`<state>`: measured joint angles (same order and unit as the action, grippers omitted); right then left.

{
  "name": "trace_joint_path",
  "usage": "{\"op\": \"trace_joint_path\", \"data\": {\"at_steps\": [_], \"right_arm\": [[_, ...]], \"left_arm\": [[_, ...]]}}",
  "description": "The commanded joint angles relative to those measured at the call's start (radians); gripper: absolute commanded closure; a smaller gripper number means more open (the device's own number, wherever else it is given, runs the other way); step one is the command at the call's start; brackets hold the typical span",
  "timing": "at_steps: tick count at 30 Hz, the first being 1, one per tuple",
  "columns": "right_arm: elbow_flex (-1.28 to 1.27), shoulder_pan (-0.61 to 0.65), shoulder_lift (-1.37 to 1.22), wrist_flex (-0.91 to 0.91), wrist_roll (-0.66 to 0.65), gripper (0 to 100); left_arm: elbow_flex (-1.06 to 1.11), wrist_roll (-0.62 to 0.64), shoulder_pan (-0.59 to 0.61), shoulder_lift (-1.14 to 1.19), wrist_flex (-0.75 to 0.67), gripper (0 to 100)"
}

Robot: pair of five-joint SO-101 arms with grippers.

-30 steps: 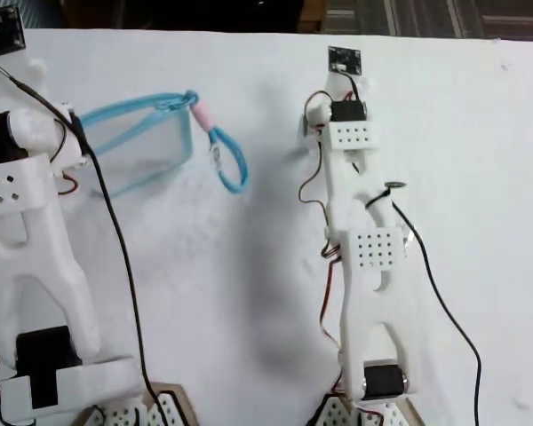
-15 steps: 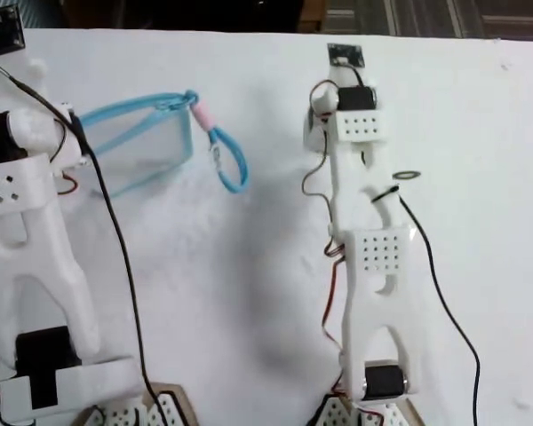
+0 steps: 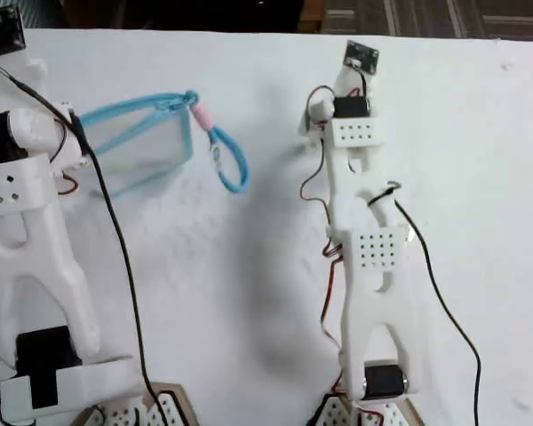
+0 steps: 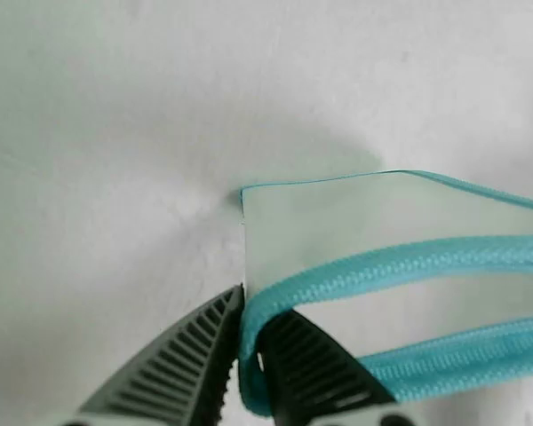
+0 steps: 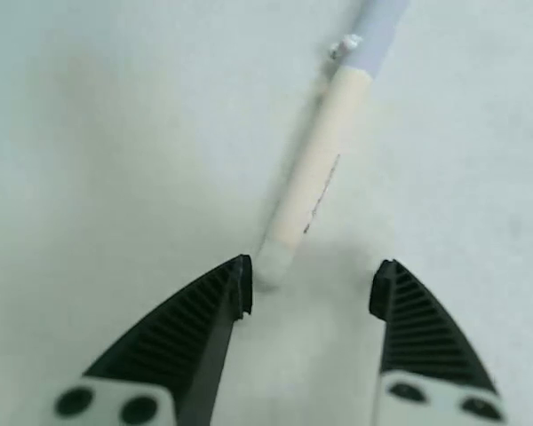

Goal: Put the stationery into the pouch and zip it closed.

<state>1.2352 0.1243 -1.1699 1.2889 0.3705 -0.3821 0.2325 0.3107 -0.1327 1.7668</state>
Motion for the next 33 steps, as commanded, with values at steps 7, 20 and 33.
{"op": "trace_joint_path", "data": {"at_steps": [7,20,33], "right_arm": [[0.012,0.002,-0.079,-0.077,-0.032,86.8],[0.017,0.004,0.108,0.351,-0.230,98.3],[-0.738,0.101,0.527,0.484,-0.272,98.2]], "left_arm": [[-0.035,-0.002,0.004,-0.005,-0.018,98],[-0.035,-0.002,-0.007,-0.008,-0.015,98],[-0.037,-0.002,-0.007,-0.015,-0.009,98]]}}
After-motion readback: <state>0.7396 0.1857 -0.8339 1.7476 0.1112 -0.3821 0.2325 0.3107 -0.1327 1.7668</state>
